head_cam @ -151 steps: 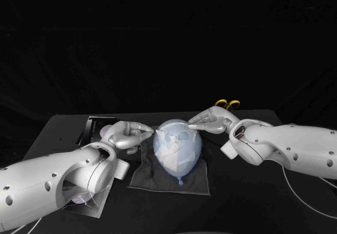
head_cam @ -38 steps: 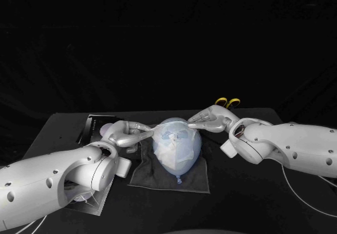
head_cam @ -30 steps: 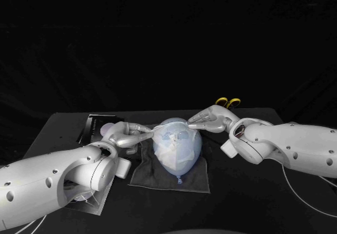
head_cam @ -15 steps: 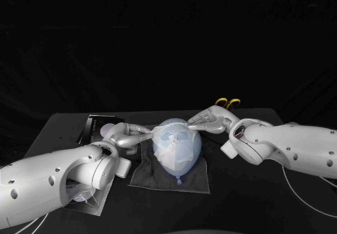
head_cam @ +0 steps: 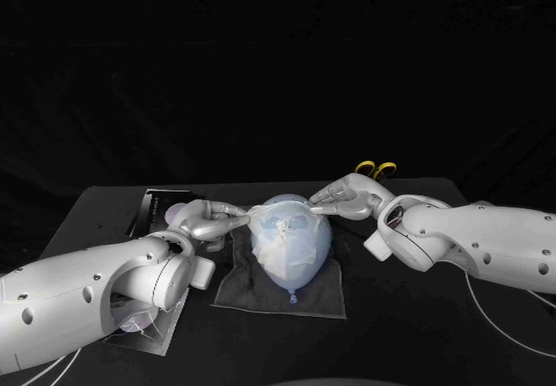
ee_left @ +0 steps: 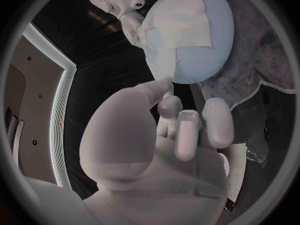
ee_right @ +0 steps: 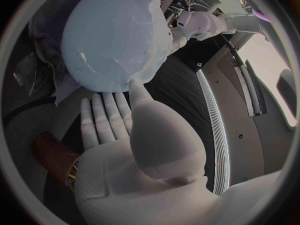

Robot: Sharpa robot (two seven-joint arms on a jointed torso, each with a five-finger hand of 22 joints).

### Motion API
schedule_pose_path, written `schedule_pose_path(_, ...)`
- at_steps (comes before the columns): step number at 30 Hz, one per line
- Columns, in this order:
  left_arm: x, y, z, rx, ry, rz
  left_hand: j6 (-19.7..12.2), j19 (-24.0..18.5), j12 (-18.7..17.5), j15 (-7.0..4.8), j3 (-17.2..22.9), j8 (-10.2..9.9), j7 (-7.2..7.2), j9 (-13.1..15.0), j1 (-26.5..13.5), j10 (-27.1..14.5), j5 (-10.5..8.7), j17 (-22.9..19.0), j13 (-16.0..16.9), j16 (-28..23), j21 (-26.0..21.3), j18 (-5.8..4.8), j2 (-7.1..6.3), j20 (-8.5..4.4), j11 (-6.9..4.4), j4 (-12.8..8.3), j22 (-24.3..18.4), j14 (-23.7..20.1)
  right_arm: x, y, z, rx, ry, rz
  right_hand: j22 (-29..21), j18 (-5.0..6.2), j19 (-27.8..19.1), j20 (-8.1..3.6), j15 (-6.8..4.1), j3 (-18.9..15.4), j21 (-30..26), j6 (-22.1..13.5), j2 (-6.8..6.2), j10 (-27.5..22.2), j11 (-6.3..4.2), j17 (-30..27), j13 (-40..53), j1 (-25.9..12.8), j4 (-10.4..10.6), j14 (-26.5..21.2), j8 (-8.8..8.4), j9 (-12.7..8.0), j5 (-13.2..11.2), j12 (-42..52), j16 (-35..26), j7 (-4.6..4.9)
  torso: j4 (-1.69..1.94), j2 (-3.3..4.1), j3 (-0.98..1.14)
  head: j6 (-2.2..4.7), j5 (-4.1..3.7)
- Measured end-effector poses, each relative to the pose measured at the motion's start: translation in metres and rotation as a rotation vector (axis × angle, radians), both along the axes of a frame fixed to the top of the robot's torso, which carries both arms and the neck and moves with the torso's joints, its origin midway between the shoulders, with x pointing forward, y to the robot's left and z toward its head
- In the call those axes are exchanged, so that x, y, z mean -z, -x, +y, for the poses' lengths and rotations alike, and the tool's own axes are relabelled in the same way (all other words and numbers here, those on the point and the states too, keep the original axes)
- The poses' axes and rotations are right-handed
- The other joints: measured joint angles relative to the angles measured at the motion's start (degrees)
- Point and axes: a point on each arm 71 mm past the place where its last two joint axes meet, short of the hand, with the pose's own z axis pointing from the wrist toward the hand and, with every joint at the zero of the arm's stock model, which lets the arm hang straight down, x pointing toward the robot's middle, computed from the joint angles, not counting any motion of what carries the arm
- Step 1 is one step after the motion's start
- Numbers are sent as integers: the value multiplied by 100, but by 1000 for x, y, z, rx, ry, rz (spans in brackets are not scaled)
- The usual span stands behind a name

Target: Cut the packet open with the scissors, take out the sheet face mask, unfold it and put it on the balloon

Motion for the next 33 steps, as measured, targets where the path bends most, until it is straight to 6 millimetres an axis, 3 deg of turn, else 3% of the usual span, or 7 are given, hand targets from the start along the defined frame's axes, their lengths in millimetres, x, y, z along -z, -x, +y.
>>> schedule_pose_path(4,0,-1,0,0,-4,2,-34,2,-113,0,0,-29,15,37,0,-90,0,0,-120,0,0,0,0,2,26,0,17,-1,0,0,0,3,0,-5,0,-1,0,0,0,0,0,0,0,0,0,0,5,0,0,0,0,2,0,0,0,0,1,-2,0,0,3)
schedule_pose_path(7,1,-1,1,1,-8,7,-391,21,-422,55,31,-264,106,-32,-73,-311,5,0,-455,0,0,0,20,21,105,15,17,14,0,0,-1,8,1,-8,0,-2,0,0,0,0,0,0,0,0,0,0,4,0,0,0,0,3,0,0,0,0,2,-3,1,5,4)
schedule_pose_path(11,2,-2,2,4,-17,19,-934,-107,-1040,228,78,-633,334,-290,-158,-799,14,0,-1152,-23,-71,0,-106,161,286,16,-141,23,0,0,-2,17,2,-13,0,-3,0,0,0,0,0,0,0,0,0,0,4,0,0,0,0,3,0,0,0,0,1,-3,2,9,1)
schedule_pose_path(15,4,-2,3,12,-25,35,-1139,-134,-1185,288,79,-783,422,-415,-172,-961,14,0,-1383,-34,-74,-1,-175,237,369,15,-183,22,0,-1,-4,27,2,-19,0,-4,0,0,21,0,0,0,0,0,0,-5,4,0,1,-21,0,3,0,0,0,0,1,-3,2,7,-3)
schedule_pose_path(26,7,-3,7,22,-41,63,-1256,-132,-1185,296,76,-863,440,-508,-172,-991,13,0,-1450,-40,-84,-1,-174,277,399,17,-193,31,-1,0,-10,53,-1,-33,9,-40,93,7,21,0,0,0,-6,0,0,-5,8,-73,1,-21,0,4,0,3,0,0,1,-3,1,-4,-8)
schedule_pose_path(29,7,-3,12,14,-44,62,-1237,-178,-1201,296,36,-841,430,-515,-171,-1061,14,0,-1520,-68,-139,-1,-174,322,382,58,-278,31,-2,2,-13,62,-8,-40,44,-41,244,1,-2,0,43,0,27,0,0,22,8,-103,1,214,38,4,0,3,45,0,0,-3,1,-5,-8)
schedule_pose_path(33,6,-2,20,6,-42,54,-1024,-290,-1363,296,-3,-697,419,-526,-211,-1290,13,0,-1702,-128,-228,0,-186,326,390,145,-433,31,-4,5,-18,77,-27,-51,97,98,481,-4,-85,-33,164,77,18,111,-66,71,9,-154,34,424,112,32,0,33,162,18,1,-8,1,-7,-19)
